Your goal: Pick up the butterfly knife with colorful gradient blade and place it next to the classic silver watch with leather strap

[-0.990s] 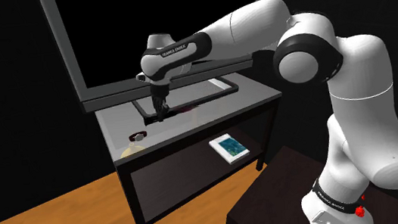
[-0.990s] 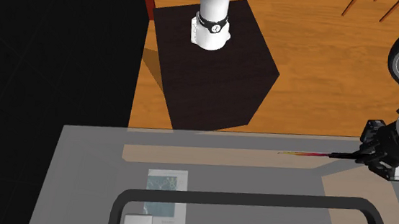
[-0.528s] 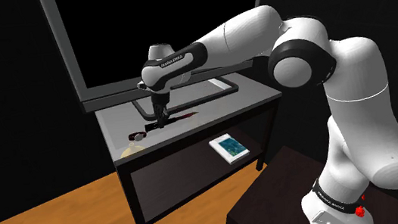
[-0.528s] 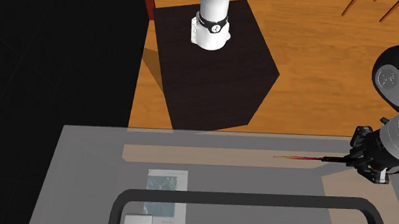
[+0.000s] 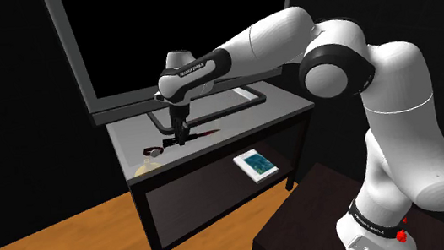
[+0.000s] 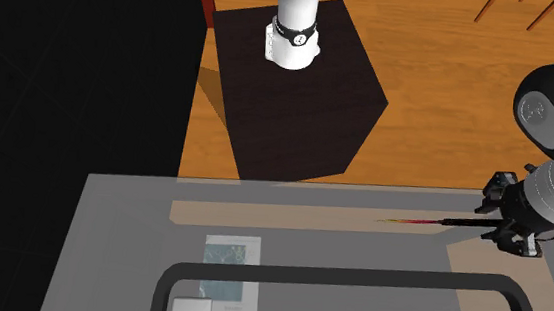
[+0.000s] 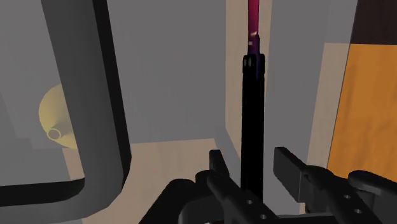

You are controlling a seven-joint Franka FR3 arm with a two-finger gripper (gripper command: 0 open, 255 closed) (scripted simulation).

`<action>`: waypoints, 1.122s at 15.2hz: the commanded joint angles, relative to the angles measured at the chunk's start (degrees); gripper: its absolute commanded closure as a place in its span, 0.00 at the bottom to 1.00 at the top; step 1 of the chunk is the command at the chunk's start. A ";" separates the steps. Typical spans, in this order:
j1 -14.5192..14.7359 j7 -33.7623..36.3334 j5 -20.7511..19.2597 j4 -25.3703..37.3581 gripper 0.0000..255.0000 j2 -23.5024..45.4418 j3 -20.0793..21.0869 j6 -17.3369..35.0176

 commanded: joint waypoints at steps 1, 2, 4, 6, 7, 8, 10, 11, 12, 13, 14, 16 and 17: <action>0.00 0.00 0.00 -0.01 0.00 0.01 0.00 0.00; 0.00 0.00 -0.01 -0.02 0.00 0.00 0.00 0.00; 0.00 0.00 -0.01 -0.02 0.00 0.00 0.00 0.00; 0.10 0.35 -0.58 0.49 0.00 -0.94 -0.36 -1.35; 0.17 0.68 -1.14 1.07 0.00 -1.84 -0.71 -2.75; 0.22 1.01 -1.67 1.74 0.00 -2.69 -1.03 -4.18; 0.23 1.26 -2.08 2.33 0.00 -3.31 -1.27 -5.33; 0.23 1.26 -2.08 2.32 0.00 -3.32 -1.27 -5.33; 0.23 1.26 -2.08 2.33 0.00 -3.32 -1.27 -5.33; 0.23 1.26 -2.08 2.33 0.00 -3.31 -1.27 -5.33; 0.23 1.26 -2.08 2.33 0.00 -3.31 -1.27 -5.33; 0.23 1.26 -2.08 2.33 0.00 -3.31 -1.27 -5.33; 0.23 1.26 -2.08 2.33 0.00 -3.31 -1.27 -5.33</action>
